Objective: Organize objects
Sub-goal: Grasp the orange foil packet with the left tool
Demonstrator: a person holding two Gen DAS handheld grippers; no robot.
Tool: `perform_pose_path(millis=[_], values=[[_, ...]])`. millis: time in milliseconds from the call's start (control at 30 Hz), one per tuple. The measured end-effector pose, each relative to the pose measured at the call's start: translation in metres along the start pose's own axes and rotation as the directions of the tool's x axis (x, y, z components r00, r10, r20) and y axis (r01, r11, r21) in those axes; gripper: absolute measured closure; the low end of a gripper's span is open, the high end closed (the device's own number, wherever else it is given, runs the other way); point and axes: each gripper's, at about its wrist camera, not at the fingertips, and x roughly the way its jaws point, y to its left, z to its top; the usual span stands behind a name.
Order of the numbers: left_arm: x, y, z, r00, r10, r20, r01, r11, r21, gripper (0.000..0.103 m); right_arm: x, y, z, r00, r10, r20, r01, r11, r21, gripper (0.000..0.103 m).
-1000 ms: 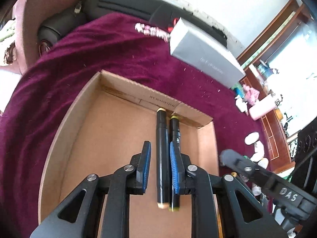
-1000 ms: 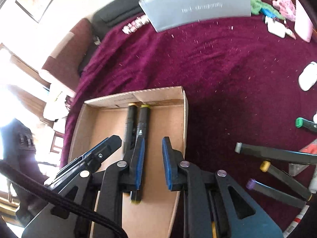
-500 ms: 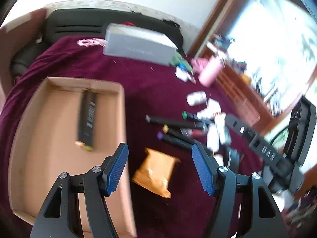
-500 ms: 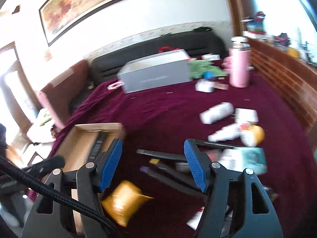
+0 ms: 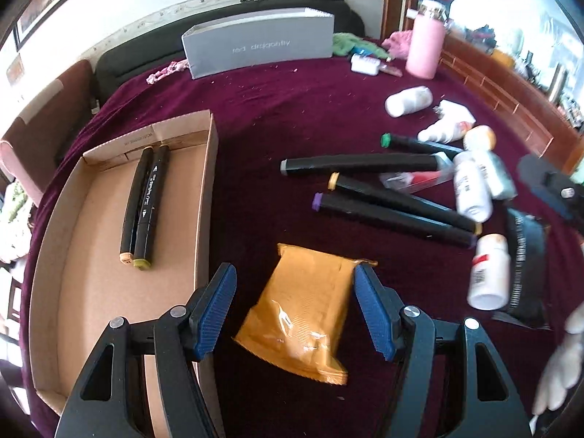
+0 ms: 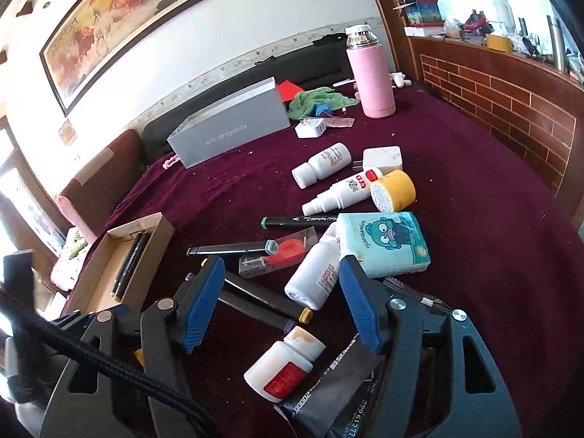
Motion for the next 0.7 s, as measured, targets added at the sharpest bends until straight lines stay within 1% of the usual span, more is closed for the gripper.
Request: perform_pose_path(millis=[133,267,333,367,467,533,567,600,700], values=[[0.015,-0.003,-0.004,0.999,-0.003,-0.040,0.002,1.000,-0.007,0.042,-0.001,-0.001,0.000,1.000,0.022,-0.002,-0.022,1.000,-0.002,0.038],[0.016,-0.017,-0.009,1.000,0.001,-0.027,0.000,1.000,0.026,0.043,0.002,-0.006,-0.001,0.999,0.032,-0.020,-0.032,0.999,0.018,0.038],[0.013,-0.020,-0.011,1.000,-0.007,-0.017,0.008,1.000,0.027,0.060,0.004,-0.007,0.000,0.998,0.043,-0.038,-0.042,0.999,0.031,0.038],[0.012,-0.021,-0.011,0.999,-0.036,-0.018,0.036,0.999,0.021,0.065,0.005,-0.006,0.000,0.997,0.052,-0.049,-0.051,0.998,0.033,0.038],[0.003,-0.019,-0.015,0.997,-0.076,-0.006,0.076,0.997,-0.014,0.065,0.004,0.000,0.004,0.993,0.084,-0.082,-0.083,0.996,0.015,0.038],[-0.008,-0.016,-0.019,0.992,-0.124,0.010,0.124,0.991,-0.041,0.065,0.006,0.007,0.008,0.984,0.122,-0.132,-0.125,0.992,-0.016,0.038],[-0.013,-0.013,-0.021,0.990,-0.138,0.022,0.139,0.989,-0.053,0.065,0.010,0.013,0.011,0.973,0.150,-0.175,-0.159,0.987,-0.037,0.037],[-0.019,-0.011,-0.022,0.988,-0.152,0.034,0.153,0.986,-0.064,0.065,0.018,0.017,0.012,0.955,0.184,-0.233,-0.200,0.979,-0.047,0.037],[-0.037,-0.001,-0.029,0.980,-0.190,0.066,0.196,0.976,-0.096,0.065,0.042,0.025,0.014,0.888,0.259,-0.379,-0.290,0.957,-0.027,0.037]])
